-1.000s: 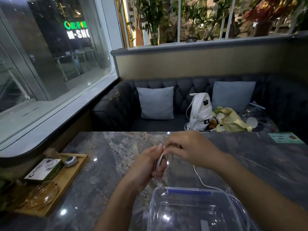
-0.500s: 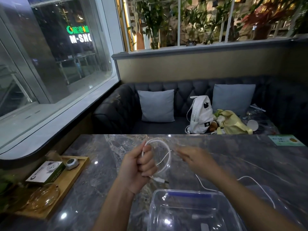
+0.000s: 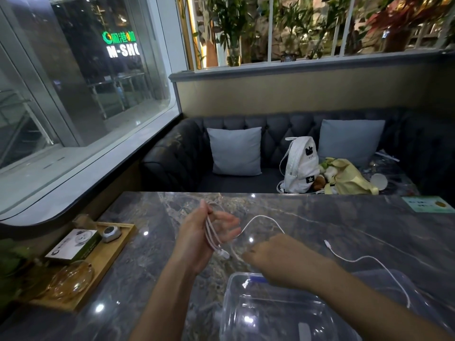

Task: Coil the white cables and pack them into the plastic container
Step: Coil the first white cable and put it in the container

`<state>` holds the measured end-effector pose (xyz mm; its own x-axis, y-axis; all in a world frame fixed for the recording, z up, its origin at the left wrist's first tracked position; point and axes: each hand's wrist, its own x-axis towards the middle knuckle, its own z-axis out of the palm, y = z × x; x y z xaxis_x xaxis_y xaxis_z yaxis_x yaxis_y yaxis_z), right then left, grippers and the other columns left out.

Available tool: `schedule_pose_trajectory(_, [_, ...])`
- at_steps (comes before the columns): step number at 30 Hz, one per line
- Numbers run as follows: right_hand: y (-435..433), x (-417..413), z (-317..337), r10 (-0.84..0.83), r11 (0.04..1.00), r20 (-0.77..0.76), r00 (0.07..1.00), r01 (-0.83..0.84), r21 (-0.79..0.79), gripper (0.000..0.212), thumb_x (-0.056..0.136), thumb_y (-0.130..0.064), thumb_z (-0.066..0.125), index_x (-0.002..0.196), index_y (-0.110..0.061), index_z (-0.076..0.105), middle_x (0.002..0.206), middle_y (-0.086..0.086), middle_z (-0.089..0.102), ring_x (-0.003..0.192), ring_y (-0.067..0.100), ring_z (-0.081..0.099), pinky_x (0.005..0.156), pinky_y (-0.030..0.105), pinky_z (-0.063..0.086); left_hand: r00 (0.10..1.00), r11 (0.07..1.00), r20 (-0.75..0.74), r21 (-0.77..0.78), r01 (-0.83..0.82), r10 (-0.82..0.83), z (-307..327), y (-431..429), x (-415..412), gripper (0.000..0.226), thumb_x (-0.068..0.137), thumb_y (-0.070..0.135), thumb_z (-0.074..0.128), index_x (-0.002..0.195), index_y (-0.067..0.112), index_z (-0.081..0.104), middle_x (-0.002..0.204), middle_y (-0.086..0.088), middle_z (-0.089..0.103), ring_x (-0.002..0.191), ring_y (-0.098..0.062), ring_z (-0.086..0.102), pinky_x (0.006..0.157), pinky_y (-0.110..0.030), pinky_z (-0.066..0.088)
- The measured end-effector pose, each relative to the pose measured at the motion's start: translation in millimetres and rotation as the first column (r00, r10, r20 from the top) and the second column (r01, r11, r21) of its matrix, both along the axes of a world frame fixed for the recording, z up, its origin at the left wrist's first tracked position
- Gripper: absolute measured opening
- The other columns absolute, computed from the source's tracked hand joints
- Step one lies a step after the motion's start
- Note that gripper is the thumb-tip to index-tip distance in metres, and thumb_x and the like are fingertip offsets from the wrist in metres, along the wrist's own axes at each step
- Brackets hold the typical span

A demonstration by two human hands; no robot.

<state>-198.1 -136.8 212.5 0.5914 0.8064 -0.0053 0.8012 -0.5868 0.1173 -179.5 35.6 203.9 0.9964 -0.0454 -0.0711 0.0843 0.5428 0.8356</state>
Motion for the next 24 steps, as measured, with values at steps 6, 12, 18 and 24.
schedule_pose_trajectory(6, [14, -9, 17, 0.111, 0.993, 0.008, 0.994, -0.112, 0.033, 0.023, 0.081, -0.002, 0.049, 0.103, -0.007, 0.054, 0.107, 0.013, 0.064, 0.107, 0.031, 0.056, 0.062, 0.039, 0.042, 0.987, 0.902, -0.020, 0.403, 0.152, -0.157, -10, -23, -14, 0.031, 0.097, 0.031, 0.037, 0.077, 0.010, 0.048, 0.063, -0.003, 0.072, 0.051, -0.013, 0.063, 0.044, -0.020, 0.048])
schedule_pose_trajectory(12, [2, 0, 32, 0.016, 0.959, -0.029, 0.999, -0.007, 0.282, 0.018, 0.086, -0.029, 0.054, 0.098, -0.017, 0.060, 0.104, 0.002, 0.067, 0.091, 0.023, 0.061, 0.066, 0.031, 0.037, 0.960, 0.851, 0.002, 0.465, 0.246, -0.279, -12, -28, -22, 0.038, 0.098, 0.028, 0.037, 0.071, 0.014, 0.059, 0.051, -0.004, 0.053, 0.043, -0.015, 0.045, 0.041, -0.023, 0.033])
schedule_pose_trajectory(18, [-23, 25, 35, -0.049, 0.899, -0.223, 0.974, 0.140, 0.416, 0.020, 0.085, -0.029, 0.060, 0.098, -0.017, 0.069, 0.098, 0.001, 0.071, 0.093, 0.018, 0.062, 0.078, 0.034, 0.047, 0.933, 0.781, -0.080, 0.524, 0.339, -0.351, -11, -20, -22, 0.041, 0.095, 0.039, 0.038, 0.061, 0.022, 0.051, 0.038, 0.010, 0.032, 0.032, -0.005, 0.020, 0.034, -0.011, 0.019])
schedule_pose_trajectory(24, [-45, 33, 19, -0.119, 0.831, -0.102, 0.988, 0.155, 0.535, 0.016, 0.084, -0.026, 0.061, 0.096, -0.023, 0.071, 0.084, 0.002, 0.072, 0.079, 0.022, 0.065, 0.066, 0.025, 0.036, 0.851, 0.821, -0.116, 0.227, 0.524, -0.512, -8, 1, -24, 0.043, 0.088, 0.041, 0.046, 0.049, 0.022, 0.042, 0.034, 0.011, 0.026, 0.027, -0.003, 0.017, 0.033, -0.010, 0.016])
